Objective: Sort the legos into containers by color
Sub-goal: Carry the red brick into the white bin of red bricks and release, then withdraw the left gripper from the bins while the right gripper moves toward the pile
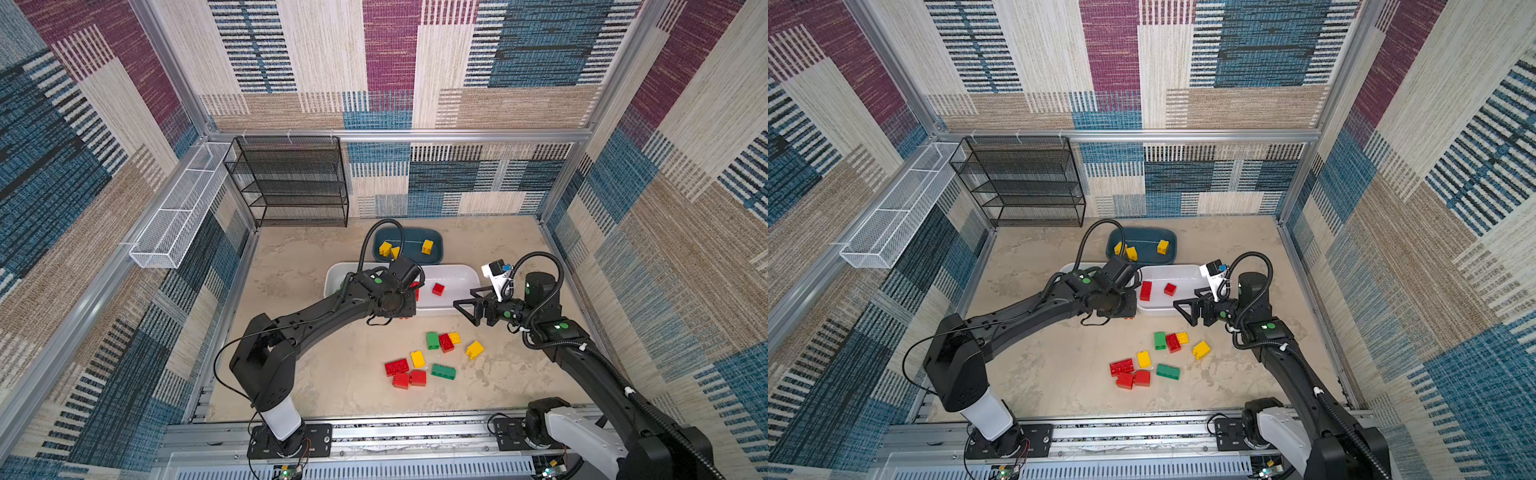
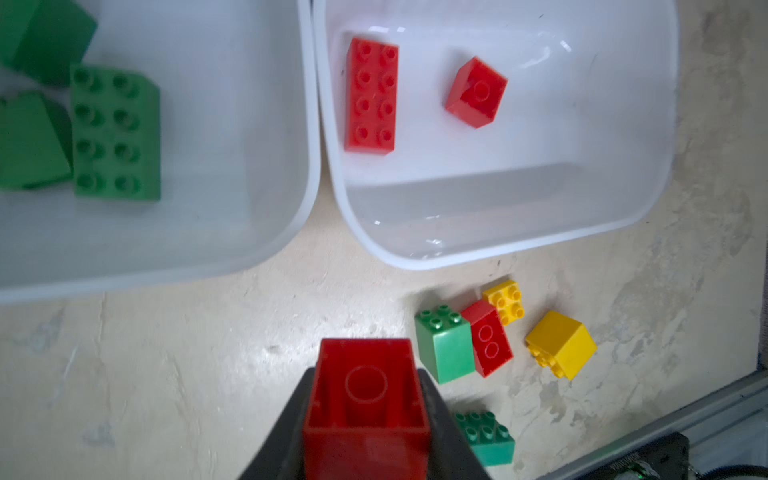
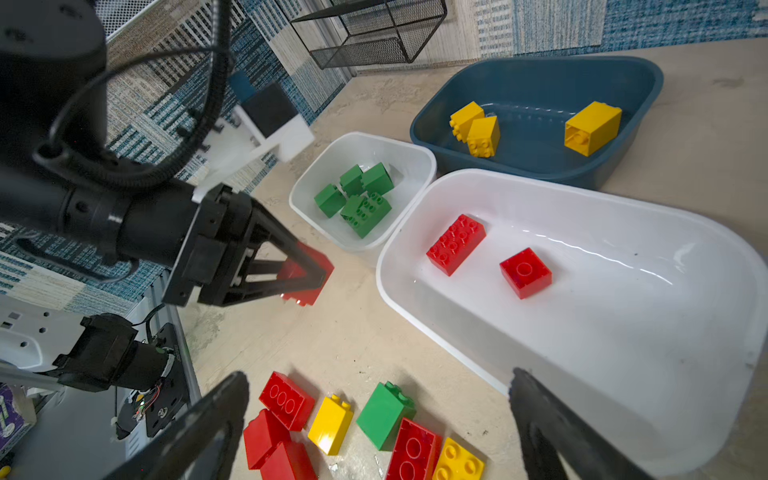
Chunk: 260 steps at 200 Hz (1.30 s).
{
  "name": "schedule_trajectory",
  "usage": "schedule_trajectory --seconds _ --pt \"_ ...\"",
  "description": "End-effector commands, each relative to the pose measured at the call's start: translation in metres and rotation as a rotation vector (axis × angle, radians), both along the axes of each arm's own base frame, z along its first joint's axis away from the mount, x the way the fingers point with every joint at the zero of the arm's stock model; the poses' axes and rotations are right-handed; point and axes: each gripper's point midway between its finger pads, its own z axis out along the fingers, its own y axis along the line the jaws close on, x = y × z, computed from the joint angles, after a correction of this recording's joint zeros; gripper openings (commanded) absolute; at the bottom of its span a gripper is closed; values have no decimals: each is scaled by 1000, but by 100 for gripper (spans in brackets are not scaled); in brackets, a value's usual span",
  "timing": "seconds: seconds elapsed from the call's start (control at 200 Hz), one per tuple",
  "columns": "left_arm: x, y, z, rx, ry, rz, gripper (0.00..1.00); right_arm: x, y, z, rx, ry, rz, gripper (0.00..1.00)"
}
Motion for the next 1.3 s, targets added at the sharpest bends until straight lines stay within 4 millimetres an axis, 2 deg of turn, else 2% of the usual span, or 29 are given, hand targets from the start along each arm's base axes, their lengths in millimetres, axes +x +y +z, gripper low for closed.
schedule_trajectory --seconds 0.0,0.045,0.145,0.26,0.361,0.401,0.481,0.641,0.791,0.936,1.142,1.297 --pt "23 -28 3 -18 -51 -173 36 4 -2 6 -1 -17 -23 99" --pt "34 -39 4 -31 -60 -184 36 5 -2 7 -3 -16 -26 99" --pt "58 -58 -11 -30 -63 -193 37 6 -3 10 -5 -20 -29 99" --pt "77 -70 -29 -43 -31 -184 37 7 -5 10 -21 -25 -36 99" --pt "92 -72 -39 -29 -50 -169 39 7 -5 10 -24 -26 -38 99" --pt "98 -72 -43 -25 -53 -160 41 6 -5 9 -23 -25 -38 99" --pt "104 -74 -45 -28 -55 -166 51 5 -5 9 -18 -21 -37 99" --pt "106 -68 -34 -4 -95 -185 67 3 -4 7 -21 -16 -30 99" --pt "92 -55 -6 9 -123 -222 69 -1 -1 6 -7 -11 -9 99" --pt "58 -34 12 18 -98 -280 69 -4 2 8 12 -9 17 99" --pt "-8 11 -1 113 -35 -409 69 -7 3 7 15 -8 24 99" --pt "-44 43 -12 164 18 -433 69 -7 5 6 24 -1 36 99"
